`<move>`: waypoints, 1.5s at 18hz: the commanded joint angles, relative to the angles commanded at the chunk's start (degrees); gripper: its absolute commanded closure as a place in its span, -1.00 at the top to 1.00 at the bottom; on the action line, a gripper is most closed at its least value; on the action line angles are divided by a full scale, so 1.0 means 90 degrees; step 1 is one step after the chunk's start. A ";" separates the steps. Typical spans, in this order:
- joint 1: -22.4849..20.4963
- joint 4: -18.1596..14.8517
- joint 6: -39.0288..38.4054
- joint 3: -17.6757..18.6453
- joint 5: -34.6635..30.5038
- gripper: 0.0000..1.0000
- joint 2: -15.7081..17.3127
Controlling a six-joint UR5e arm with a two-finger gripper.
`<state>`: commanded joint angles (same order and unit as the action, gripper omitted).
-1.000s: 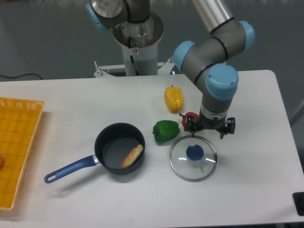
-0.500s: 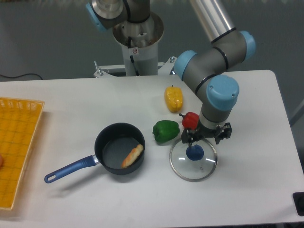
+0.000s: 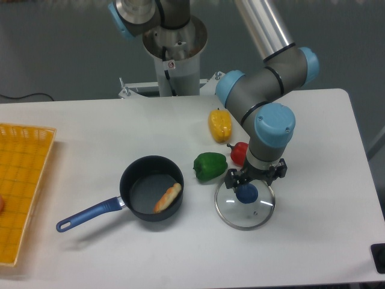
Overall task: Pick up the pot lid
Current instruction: 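Lower the open gripper around the blue knob, then close the gripper on the blue knob of the lid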
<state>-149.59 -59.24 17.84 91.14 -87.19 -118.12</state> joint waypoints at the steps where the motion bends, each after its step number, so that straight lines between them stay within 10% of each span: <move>1: 0.0019 0.0020 0.0000 0.0000 0.0000 1.00 -0.0010; 27: 0.0166 0.0245 -0.0127 0.0000 -0.0244 0.91 -0.0332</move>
<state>-148.10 -57.04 16.70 91.14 -89.38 -121.11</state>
